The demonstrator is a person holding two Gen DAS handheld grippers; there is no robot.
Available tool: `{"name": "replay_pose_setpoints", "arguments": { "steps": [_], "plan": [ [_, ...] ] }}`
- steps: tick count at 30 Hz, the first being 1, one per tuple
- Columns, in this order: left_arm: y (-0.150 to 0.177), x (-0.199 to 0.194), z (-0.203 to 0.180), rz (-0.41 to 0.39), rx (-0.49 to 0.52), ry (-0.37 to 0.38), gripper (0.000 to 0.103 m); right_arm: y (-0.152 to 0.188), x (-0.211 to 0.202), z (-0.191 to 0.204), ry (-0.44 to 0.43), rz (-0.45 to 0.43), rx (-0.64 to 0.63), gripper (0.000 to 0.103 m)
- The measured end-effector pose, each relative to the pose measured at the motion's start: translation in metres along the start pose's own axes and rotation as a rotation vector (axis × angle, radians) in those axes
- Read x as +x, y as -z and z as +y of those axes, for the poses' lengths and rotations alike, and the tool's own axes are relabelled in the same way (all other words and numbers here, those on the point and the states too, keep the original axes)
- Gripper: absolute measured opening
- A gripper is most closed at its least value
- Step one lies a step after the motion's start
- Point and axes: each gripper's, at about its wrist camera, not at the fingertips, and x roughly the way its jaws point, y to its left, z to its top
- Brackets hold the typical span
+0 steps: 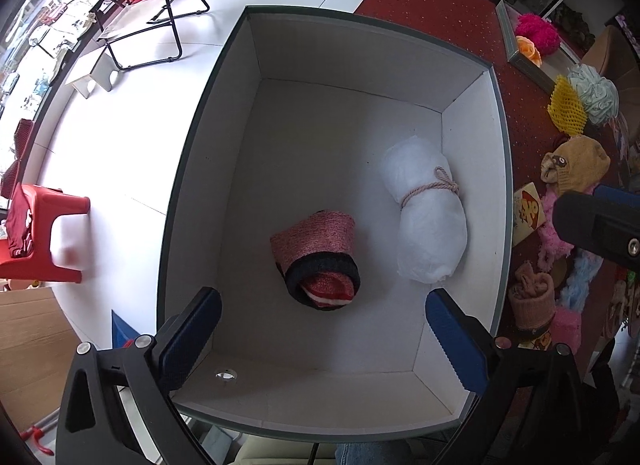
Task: Organize soft objects
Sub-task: 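Lower both held items into the white box and open both grippers, then grasp the pink ribbed sock with the left gripper while the right gripper grasps the blue fluffy puff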
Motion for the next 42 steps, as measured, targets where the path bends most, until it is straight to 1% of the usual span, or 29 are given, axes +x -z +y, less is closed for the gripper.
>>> {"name": "replay_pose_setpoints", "arguments": {
  "steps": [4,8,11,14,16,17,19,20,23,26,29,34,36,37,40,42],
  "plan": [
    [0.005,-0.003,-0.018,0.012,0.04,-0.011,0.103,0.026,-0.004,-0.031,-0.014,0.022,0.089,0.096],
    [0.007,-0.01,-0.049,0.016,0.106,0.002,0.103,0.063,-0.005,-0.074,-0.009,0.046,0.182,0.096],
    [0.007,-0.022,-0.084,-0.005,0.181,0.04,0.103,0.093,-0.002,-0.112,-0.005,0.068,0.291,0.096],
    [0.005,-0.034,-0.123,-0.023,0.249,0.095,0.103,0.128,-0.001,-0.151,-0.006,0.083,0.424,0.096],
    [0.003,-0.034,-0.15,-0.009,0.28,0.141,0.103,0.15,-0.003,-0.175,-0.002,0.082,0.503,0.096],
    [0.004,-0.031,-0.162,0.009,0.285,0.168,0.103,0.159,-0.004,-0.184,0.005,0.081,0.532,0.096],
    [0.007,-0.021,-0.181,0.045,0.281,0.196,0.103,0.176,-0.006,-0.204,0.017,0.079,0.587,0.096],
    [0.009,-0.013,-0.191,0.062,0.278,0.194,0.103,0.184,-0.007,-0.212,0.021,0.077,0.609,0.096],
    [0.019,0.01,-0.208,0.111,0.27,0.153,0.103,0.205,-0.009,-0.23,0.021,0.078,0.663,0.096],
    [0.026,0.03,-0.212,0.153,0.243,0.122,0.103,0.22,-0.003,-0.244,0.024,0.09,0.694,0.096],
    [0.028,0.047,-0.214,0.176,0.208,0.092,0.103,0.237,0.003,-0.257,0.016,0.103,0.725,0.096],
    [0.026,0.069,-0.213,0.172,0.14,0.031,0.103,0.25,0.011,-0.275,0.022,0.116,0.759,0.096],
    [0.025,0.076,-0.211,0.185,0.104,0.042,0.103,0.247,0.014,-0.283,0.029,0.112,0.765,0.096],
    [0.025,0.078,-0.211,0.184,0.087,0.046,0.103,0.243,0.016,-0.287,0.036,0.107,0.767,0.096],
    [0.021,0.082,-0.215,0.16,0.06,0.027,0.103,0.223,0.027,-0.296,0.054,0.098,0.758,0.096],
    [0.017,0.088,-0.216,0.169,0.038,0.023,0.103,0.208,0.035,-0.3,0.061,0.098,0.746,0.096]
  ]
}}
